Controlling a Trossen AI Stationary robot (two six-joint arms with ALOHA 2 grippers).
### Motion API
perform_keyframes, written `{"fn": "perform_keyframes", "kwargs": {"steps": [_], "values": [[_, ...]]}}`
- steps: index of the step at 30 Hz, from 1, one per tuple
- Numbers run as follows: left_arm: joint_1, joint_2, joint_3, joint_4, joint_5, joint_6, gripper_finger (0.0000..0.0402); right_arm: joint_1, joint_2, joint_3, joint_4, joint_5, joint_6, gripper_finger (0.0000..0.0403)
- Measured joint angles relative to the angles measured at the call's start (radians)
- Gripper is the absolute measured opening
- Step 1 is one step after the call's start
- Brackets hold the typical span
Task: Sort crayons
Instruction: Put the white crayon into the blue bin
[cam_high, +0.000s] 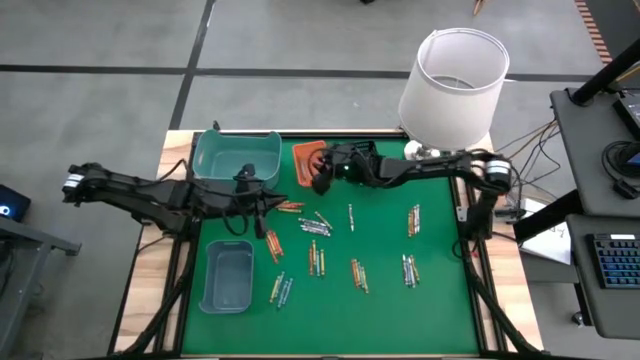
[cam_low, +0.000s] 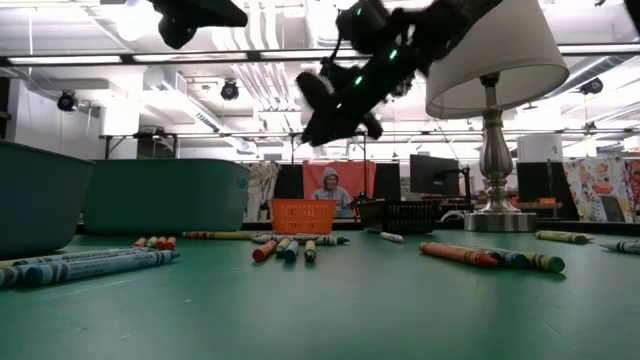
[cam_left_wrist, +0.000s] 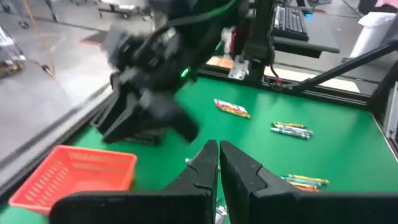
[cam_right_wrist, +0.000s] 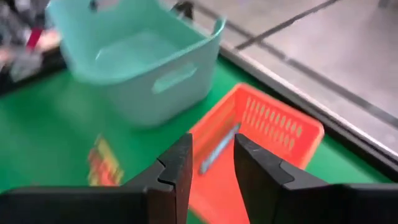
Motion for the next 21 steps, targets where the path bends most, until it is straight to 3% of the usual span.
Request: {"fn": "perform_keyframes", "kwargs": {"steps": [8,17,21], "values": [[0.0,0.084,0.0,0.012,0.027,-0.07,0.0,0.161,-0.186,-0.032,-0.329,0.007,0.009,0.0083],[-0.001,0.155,0.001,0.028,0.032,-0.14,0.0,0.373,-0.309,-0.2,-0.365,0.008,0.132,0.0063],[-0.003,0.184,0.002,0.008,0.096,-0.155,0.0,0.448,-0.346,-0.268,-0.4,0.007,0.217,0.0063]]}}
